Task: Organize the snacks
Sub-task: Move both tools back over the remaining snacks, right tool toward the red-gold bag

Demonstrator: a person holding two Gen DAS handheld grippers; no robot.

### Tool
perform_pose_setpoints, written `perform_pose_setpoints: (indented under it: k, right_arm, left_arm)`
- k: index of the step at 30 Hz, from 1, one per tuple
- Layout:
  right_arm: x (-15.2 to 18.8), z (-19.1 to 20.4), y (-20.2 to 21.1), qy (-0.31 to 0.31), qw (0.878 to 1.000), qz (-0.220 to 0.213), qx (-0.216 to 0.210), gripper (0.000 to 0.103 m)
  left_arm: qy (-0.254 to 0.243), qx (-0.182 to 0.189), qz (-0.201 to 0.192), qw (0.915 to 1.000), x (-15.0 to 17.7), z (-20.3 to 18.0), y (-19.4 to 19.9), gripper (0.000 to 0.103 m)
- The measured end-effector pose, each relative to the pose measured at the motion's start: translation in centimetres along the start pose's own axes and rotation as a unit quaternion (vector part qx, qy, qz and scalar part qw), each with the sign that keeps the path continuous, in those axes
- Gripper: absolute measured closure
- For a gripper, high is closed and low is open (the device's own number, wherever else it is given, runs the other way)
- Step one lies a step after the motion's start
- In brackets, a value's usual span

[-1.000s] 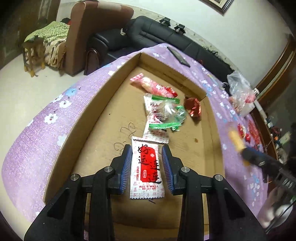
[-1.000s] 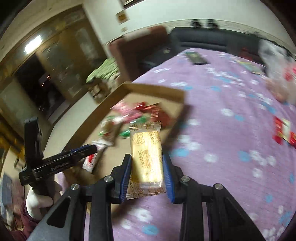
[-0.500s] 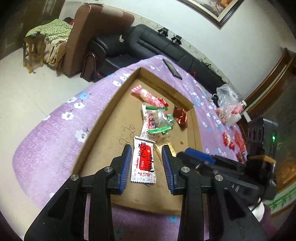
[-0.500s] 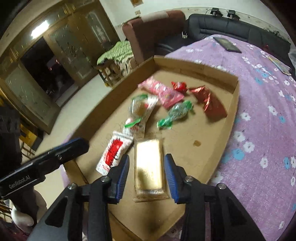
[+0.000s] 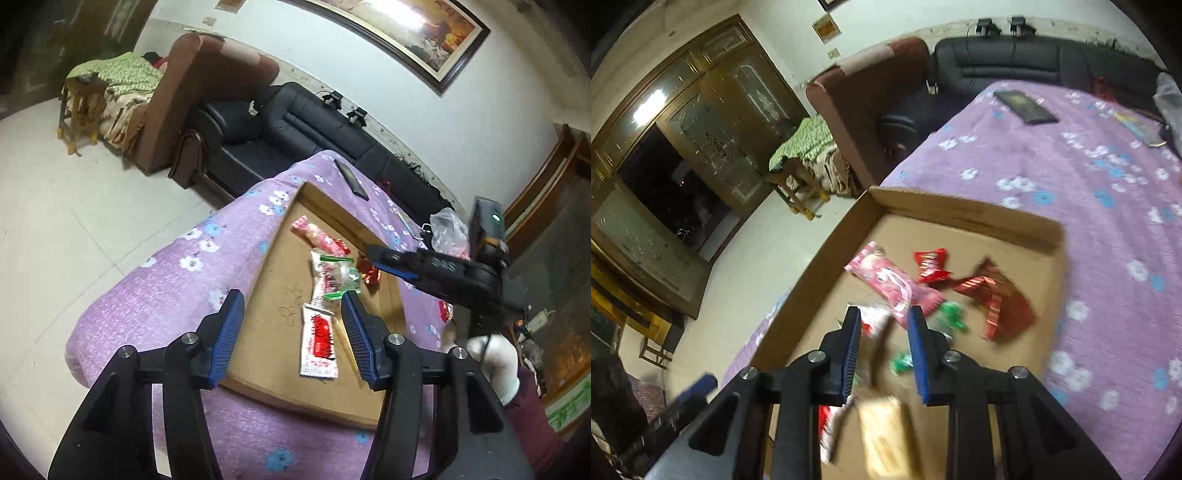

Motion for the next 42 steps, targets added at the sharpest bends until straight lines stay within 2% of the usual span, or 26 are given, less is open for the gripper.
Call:
perform_pose_setpoints:
  k: [3, 5, 7, 9, 16, 21, 26, 31, 36, 42]
  right_arm:
    - [0.1, 1.0, -3.4, -0.012, 0.998, 0.054, -0.019, 0.074]
    - [0.6, 1.9, -4.4, -0.021, 0.994, 0.073, -0.081, 0.074]
    - [0.8, 2.7, -3.9, -0.018, 0.991, 0.066, -0.119, 0.074]
    - [0.8, 2.8, -2.8, -0.011, 0.991, 0.052, -0.124, 0.074]
    - [2.2, -1.8, 3.4, -0.018, 0.998, 0.001, -0.057, 0.074]
    - [5.2, -5.9, 8.7, -0.029, 0.999, -0.038, -0.006, 0.073]
    - [8.8, -9.9, 15.0, -0.042, 0.995, -0.08, 0.043, 0.067]
    - [13.0, -14.2, 22.3, -0.063, 0.984, -0.125, 0.111, 0.061]
    - [16.6, -18.9, 27.9, -0.104, 0.967, -0.151, 0.175, 0.06]
    - [19.8, -23.2, 32.9, -0.157, 0.948, -0.182, 0.207, 0.06]
  left_arm:
    - [0.009, -0.005, 0.003, 0.9999, -0.1, 0.6, 0.0, 0.049]
    - [0.012, -0.009, 0.003, 0.9999, -0.1, 0.9, 0.1, 0.049]
    - [0.011, -0.012, 0.002, 0.9999, -0.1, 0.9, 0.2, 0.049]
    - [0.009, -0.013, 0.004, 0.9999, -0.1, 0.7, 0.0, 0.049]
    - [-0.028, -0.011, 0.016, 0.9994, 0.7, -2.2, -0.5, 0.049]
    - [-0.074, -0.027, 0.018, 0.9968, 1.7, -4.9, -0.5, 0.049]
    - [-0.102, -0.03, 0.022, 0.994, 2.6, -7.2, -0.1, 0.049]
    - [-0.131, -0.018, 0.032, 0.9907, 3.7, -10.4, -0.3, 0.049]
    - [-0.167, -0.002, 0.054, 0.9844, 5.1, -14.6, -1.6, 0.049]
    - [-0.245, 0.018, 0.078, 0.9661, 8.1, -20.5, -2.5, 0.049]
Point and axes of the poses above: each gripper's, at about its wrist camera, not at the fingertips, and y roughly against the way its jaws point, z to its left, x to its underside, the point moved 1 cm from there along -y, roughly the way its jaws point, and after that the axes turned 10 degrees about -x, right-handed, at the moved point
